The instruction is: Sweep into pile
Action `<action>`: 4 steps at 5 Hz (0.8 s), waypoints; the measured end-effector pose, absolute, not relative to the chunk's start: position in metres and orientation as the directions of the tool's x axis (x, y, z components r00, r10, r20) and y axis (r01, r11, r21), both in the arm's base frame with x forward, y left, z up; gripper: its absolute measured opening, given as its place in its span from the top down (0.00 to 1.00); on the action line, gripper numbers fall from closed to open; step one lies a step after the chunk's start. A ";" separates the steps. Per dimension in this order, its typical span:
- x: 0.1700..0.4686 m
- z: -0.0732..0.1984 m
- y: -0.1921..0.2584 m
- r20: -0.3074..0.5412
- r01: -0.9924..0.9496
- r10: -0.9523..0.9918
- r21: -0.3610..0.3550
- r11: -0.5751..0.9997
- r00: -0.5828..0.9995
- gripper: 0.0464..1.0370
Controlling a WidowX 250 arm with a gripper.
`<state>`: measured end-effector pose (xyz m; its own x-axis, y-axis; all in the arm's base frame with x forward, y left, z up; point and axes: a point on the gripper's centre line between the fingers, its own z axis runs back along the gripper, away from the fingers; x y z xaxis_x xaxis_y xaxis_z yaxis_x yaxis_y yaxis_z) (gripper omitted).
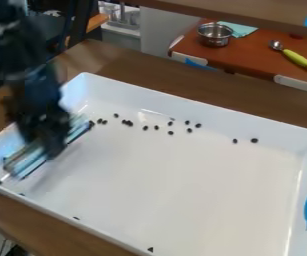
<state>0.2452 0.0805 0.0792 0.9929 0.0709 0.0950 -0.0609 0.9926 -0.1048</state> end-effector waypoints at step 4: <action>0.328 0.095 -0.102 0.102 -0.012 0.026 -0.139 0.990 0.994 0.66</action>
<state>0.3278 -0.1017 0.0951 0.9944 0.0264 0.1022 -0.0120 0.9902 -0.1391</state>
